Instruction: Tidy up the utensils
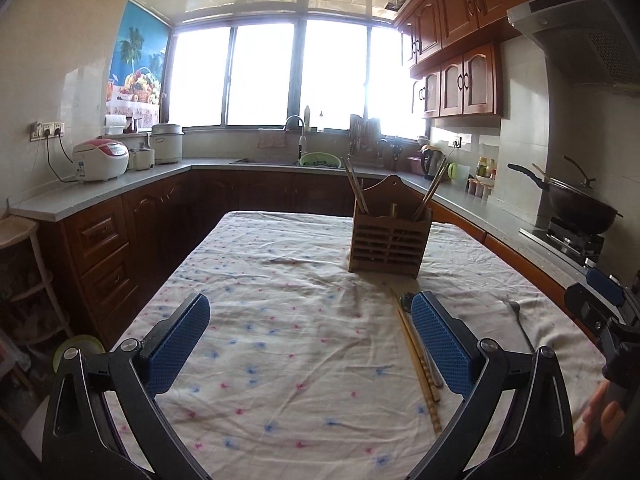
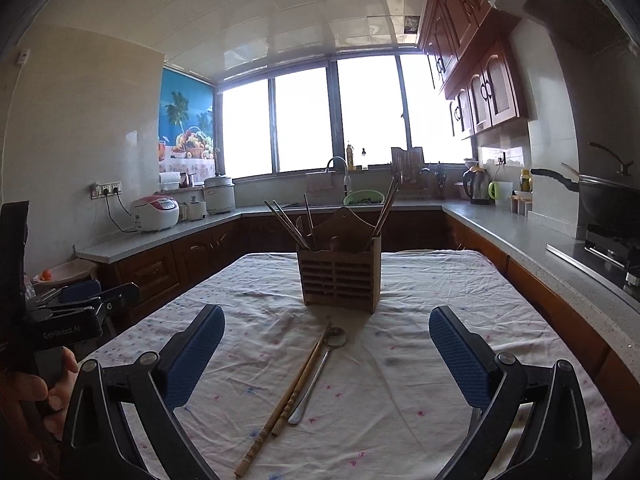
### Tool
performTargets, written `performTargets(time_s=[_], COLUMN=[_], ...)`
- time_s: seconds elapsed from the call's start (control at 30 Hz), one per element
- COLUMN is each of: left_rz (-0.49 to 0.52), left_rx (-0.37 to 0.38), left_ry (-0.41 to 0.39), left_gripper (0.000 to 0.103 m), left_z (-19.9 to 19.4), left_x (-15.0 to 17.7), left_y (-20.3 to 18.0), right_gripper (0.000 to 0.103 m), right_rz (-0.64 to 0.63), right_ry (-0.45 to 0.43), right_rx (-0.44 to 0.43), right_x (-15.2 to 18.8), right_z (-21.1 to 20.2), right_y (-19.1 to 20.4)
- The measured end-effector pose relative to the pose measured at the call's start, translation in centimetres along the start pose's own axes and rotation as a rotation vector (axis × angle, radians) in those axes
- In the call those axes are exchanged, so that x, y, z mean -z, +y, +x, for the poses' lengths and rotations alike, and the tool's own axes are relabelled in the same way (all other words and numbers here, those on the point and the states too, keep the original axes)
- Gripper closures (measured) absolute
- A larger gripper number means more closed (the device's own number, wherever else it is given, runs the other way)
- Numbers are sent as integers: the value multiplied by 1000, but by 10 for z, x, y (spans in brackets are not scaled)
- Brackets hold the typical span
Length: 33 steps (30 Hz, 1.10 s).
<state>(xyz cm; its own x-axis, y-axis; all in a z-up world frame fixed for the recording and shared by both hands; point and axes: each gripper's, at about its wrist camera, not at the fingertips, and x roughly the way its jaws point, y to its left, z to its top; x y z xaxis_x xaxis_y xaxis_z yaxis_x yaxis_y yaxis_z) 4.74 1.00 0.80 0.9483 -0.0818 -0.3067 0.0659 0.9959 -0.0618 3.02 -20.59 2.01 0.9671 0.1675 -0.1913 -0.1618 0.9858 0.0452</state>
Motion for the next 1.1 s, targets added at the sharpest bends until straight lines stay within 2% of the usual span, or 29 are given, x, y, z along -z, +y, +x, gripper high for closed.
performTargets(time_s=[0.13,0.3,0.67,1.1], left_rz=[13,42,46,47], left_rx=[-11,-32,-82,-72], left_ry=[6,23,26,43], left_gripper=[0,0,0,0], left_z=[-9,-11,-17,-18], left_x=[20,36,44,45], left_y=[-5,-11,-10,-11], right_gripper=[0,0,0,0], right_rz=[-34,3,58,72], right_ry=[-2,0,16,18], right_rx=[31,53,52,49], right_x=[24,43,57,64], right_z=[-15,-20,-22,-24], right_y=[6,1,-13,-16])
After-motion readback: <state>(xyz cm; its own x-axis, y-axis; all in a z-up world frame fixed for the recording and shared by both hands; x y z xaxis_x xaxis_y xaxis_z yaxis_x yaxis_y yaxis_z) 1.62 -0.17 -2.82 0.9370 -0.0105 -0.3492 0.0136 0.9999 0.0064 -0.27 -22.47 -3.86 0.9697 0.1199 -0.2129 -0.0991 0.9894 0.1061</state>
